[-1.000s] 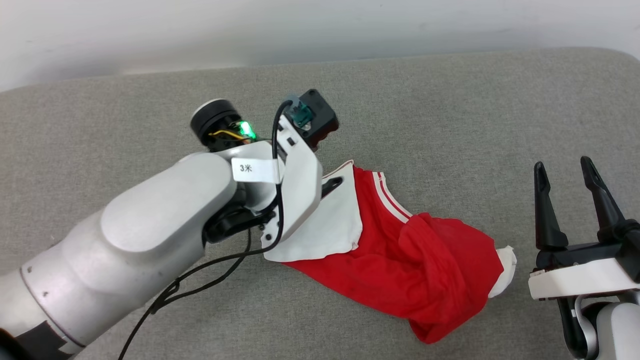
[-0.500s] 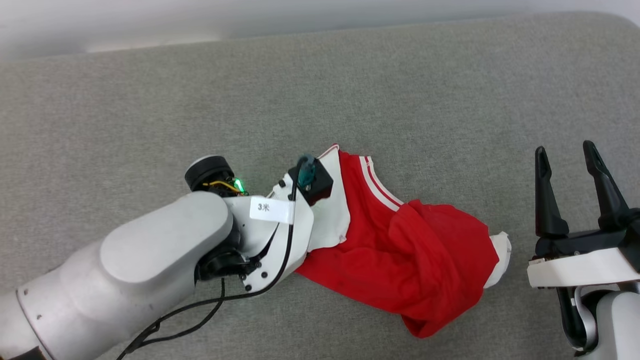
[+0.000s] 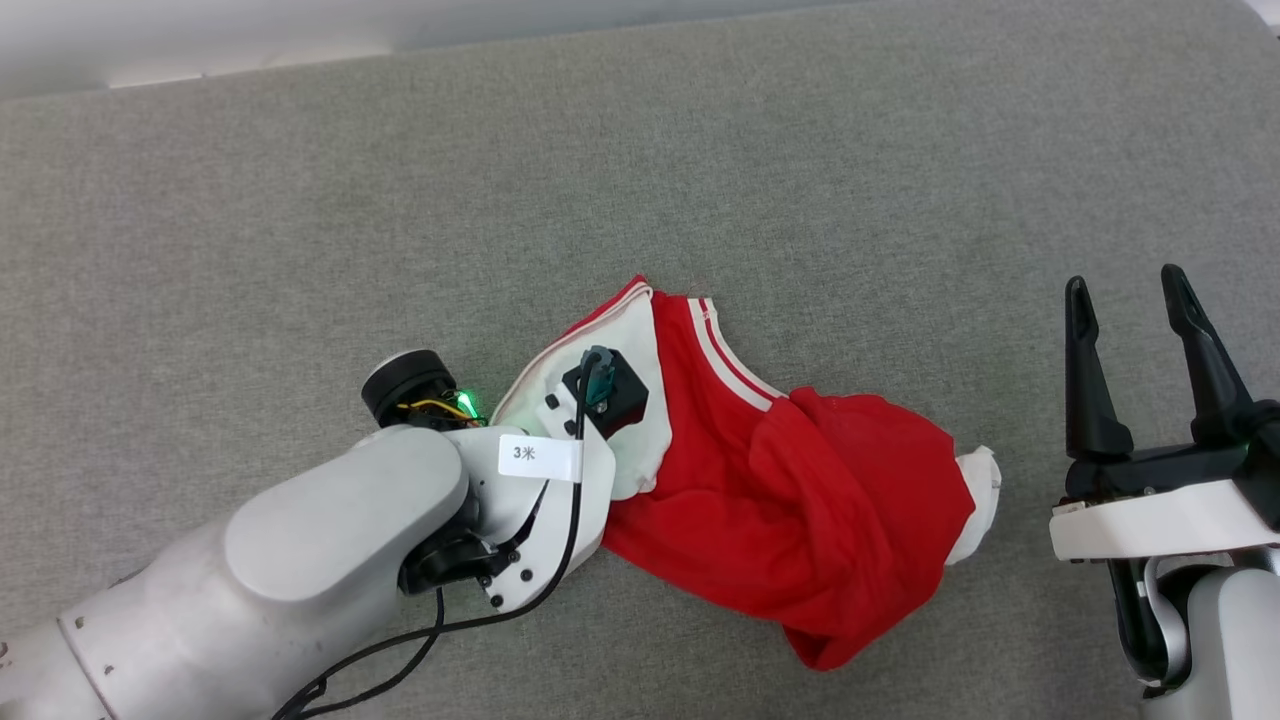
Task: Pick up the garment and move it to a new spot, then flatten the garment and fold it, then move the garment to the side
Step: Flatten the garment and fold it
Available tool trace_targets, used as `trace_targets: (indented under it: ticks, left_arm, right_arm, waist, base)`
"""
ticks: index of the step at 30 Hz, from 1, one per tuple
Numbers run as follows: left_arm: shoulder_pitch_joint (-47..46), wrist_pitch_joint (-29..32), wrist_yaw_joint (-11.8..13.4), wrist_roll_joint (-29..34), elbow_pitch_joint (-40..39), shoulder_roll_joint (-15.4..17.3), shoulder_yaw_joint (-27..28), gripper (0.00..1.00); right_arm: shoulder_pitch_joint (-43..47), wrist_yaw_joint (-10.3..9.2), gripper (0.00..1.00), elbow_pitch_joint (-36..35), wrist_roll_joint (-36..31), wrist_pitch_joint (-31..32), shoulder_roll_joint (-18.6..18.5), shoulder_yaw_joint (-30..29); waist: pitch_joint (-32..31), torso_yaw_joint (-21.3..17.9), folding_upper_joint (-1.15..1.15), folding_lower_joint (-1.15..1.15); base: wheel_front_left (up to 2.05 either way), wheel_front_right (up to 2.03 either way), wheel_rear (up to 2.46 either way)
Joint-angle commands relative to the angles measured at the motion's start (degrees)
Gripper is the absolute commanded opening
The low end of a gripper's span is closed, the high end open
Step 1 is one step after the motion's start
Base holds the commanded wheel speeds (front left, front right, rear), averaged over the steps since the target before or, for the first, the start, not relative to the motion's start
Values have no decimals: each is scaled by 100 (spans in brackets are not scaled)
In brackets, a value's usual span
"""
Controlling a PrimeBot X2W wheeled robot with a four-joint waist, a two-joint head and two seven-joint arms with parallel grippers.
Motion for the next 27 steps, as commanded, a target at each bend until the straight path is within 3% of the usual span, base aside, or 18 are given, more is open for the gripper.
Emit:
trace_targets:
  ticks: [1,11,16,19,27]
  left_arm:
    - [229,5,-3,-64,-9,-30,-117,0]
    - [-111,-971,1,-824,-933,169,62,0]
    - [-74,-1587,4,-1201,-1173,462,514,0]
    - [149,-2204,108,-1456,-906,751,973,0]
    - [471,-2970,187,-1661,263,1082,1392,0]
  right_arm:
    - [13,-2,100,18,-8,-11,14,-24]
    - [266,-2,100,54,-45,-11,-16,-147]
    - [331,-2,100,22,-55,-12,-30,-136]
    - [300,-2,100,-29,-41,-11,-75,-118]
    - [194,-2,100,-36,-21,-12,-111,-146]
  waist:
    - [-80,39,0,0]
    - [-505,321,0,0]
    - [-582,454,0,0]
    - [-500,507,0,0]
    - [-233,427,0,0]
  base:
    - [0,0,0]
    - [0,0,0]
    - [0,0,0]
    - [0,0,0]
    - [0,0,0]
